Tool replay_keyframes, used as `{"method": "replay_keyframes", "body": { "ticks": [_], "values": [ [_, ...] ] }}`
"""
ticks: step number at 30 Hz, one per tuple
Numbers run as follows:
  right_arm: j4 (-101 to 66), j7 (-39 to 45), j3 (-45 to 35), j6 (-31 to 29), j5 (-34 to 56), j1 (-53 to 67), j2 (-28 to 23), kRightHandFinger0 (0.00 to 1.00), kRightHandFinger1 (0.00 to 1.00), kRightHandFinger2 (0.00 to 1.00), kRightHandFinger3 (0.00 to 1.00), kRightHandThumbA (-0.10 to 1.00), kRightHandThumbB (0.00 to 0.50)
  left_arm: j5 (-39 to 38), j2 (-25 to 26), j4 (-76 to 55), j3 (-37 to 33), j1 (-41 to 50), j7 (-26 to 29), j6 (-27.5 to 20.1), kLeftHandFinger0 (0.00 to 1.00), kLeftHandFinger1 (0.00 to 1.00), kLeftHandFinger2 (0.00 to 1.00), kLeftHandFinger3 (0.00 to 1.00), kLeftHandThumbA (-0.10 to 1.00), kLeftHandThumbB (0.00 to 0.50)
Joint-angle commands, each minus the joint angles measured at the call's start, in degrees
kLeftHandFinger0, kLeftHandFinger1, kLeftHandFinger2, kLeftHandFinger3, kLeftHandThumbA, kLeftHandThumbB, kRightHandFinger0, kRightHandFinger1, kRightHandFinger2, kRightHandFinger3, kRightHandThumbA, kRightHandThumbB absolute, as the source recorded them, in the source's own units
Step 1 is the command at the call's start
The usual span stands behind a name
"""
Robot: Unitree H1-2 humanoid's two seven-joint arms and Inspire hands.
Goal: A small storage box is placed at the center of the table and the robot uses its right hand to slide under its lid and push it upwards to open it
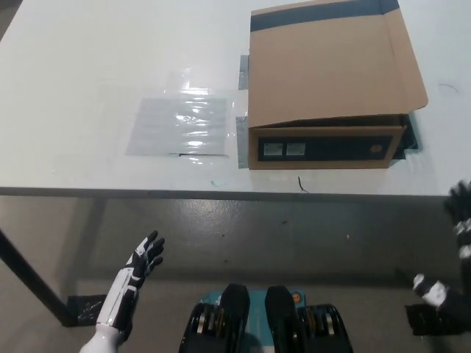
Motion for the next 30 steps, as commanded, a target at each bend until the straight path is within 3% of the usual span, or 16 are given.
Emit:
{"method": "replay_keyframes", "body": {
  "ticks": [1, 5, 9, 14, 30],
  "values": [
    [-1.3, -0.7, -2.9, 0.4, 7.1, -6.3, -1.6, 1.0, 1.0, 1.0, 1.0, 1.0, 0.277, -1.1, 0.6, -0.3, -0.1, -1.6, -1.3, -3.1, 1.0, 1.0, 1.0, 1.0, 1.0, 0.5],
    [0.3, -1.6, -5.2, 4.3, 15.5, -11.0, -1.6, 1.0, 1.0, 1.0, 1.0, 1.0, 0.232, -0.7, 0.7, -0.7, -0.3, -1.1, -1.1, -3.1, 1.0, 1.0, 1.0, 1.0, 1.0, 0.5],
    [5.2, -2.1, -7.9, 6.9, 20.3, -16.3, -1.4, 1.0, 1.0, 1.0, 1.0, 1.0, 0.23, -0.9, 0.6, -0.2, -0.3, -1.3, -1.4, -3.1, 1.0, 1.0, 1.0, 1.0, 1.0, 0.5],
    [12.8, -1.2, -10.3, 8.0, 24.1, -22.3, -0.4, 1.0, 1.0, 1.0, 1.0, 1.0, 0.273, -1.3, 0.4, -0.3, -0.2, -1.2, -1.9, -3.1, 1.0, 1.0, 1.0, 1.0, 1.0, 0.5],
    [34.4, 1.1, -13.8, 7.7, 25.8, -37.1, 1.4, 1.0, 1.0, 1.0, 1.0, 1.0, 0.316, -0.8, 0.4, -0.1, -0.4, -1.2, -1.6, -3.1, 1.0, 1.0, 1.0, 1.0, 1.0, 0.5]
  ]
}}
